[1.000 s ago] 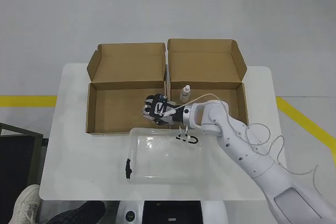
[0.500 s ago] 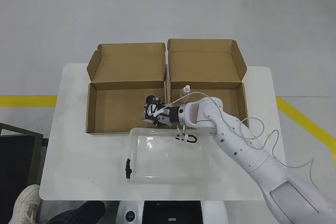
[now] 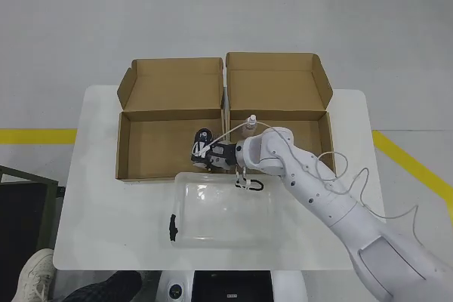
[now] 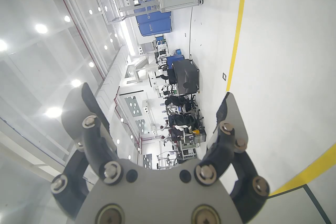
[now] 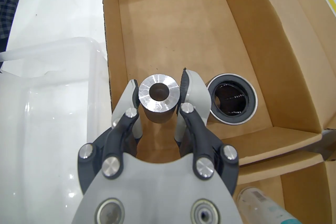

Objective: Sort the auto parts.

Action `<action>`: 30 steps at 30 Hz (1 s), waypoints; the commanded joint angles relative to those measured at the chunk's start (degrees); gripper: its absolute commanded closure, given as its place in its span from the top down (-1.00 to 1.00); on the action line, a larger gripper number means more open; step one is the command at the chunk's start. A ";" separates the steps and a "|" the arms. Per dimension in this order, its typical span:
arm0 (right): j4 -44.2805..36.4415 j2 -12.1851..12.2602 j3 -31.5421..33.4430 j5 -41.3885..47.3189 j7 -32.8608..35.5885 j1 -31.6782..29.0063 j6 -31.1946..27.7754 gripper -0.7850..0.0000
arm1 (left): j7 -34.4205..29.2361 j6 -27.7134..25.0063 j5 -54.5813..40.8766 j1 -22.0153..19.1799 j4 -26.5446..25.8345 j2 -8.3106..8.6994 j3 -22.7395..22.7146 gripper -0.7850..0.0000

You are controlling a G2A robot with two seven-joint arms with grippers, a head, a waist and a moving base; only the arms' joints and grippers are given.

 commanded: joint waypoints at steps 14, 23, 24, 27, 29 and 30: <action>2.57 -1.25 -0.70 -1.28 1.67 1.52 0.85 -0.79 | 0.00 0.00 0.00 0.00 0.00 0.00 0.00 1.00; 2.54 -1.38 -0.37 -2.87 2.01 1.09 1.04 -0.45 | 0.00 0.00 0.00 0.00 0.00 0.00 0.00 1.00; 2.50 -1.39 -0.31 -2.94 2.10 1.04 1.01 -0.36 | 0.00 0.00 0.00 0.00 0.00 0.00 0.00 1.00; 2.24 -1.38 -0.12 -3.21 2.45 0.88 0.88 -0.24 | 0.00 0.00 0.00 0.00 0.00 0.00 0.00 1.00; 2.04 -1.38 0.01 -3.45 2.75 0.79 0.80 -0.20 | 0.00 0.00 0.00 0.00 0.00 0.00 0.00 1.00; 1.96 -1.37 0.06 -3.48 2.81 0.73 0.79 -0.17 | 0.00 0.00 0.00 0.00 0.00 0.00 0.00 1.00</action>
